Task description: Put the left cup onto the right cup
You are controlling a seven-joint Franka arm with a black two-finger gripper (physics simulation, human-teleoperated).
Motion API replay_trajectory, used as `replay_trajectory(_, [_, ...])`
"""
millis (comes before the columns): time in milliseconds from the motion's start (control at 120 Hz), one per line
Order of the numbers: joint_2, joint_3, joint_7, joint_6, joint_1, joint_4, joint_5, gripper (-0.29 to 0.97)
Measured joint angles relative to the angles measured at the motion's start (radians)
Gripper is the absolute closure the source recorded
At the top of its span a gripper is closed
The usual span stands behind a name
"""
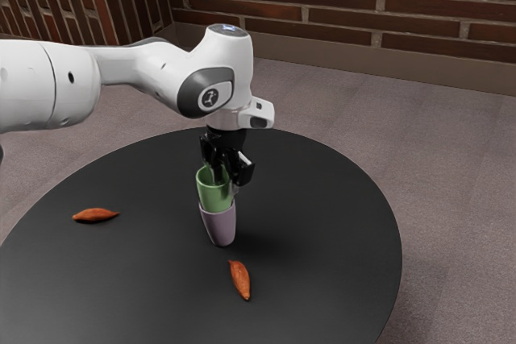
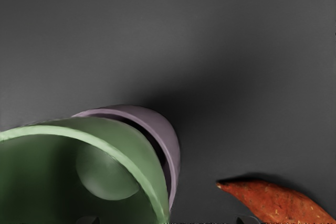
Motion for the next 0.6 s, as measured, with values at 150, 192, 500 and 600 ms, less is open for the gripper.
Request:
replay_trajectory(150, [-0.021,-0.013,-0.016,-0.033,0.000,0.009,-0.001,0.18])
replay_trajectory(192, [-0.032,-0.017,-0.020,-0.041,0.000,0.010,-0.001,0.15])
replay_trajectory(500, [-0.151,-0.031,-0.039,-0.117,-0.003,0.038,-0.005,0.03])
replay_trajectory(600, [-0.188,-0.028,-0.038,-0.143,-0.002,0.045,-0.010,0.02])
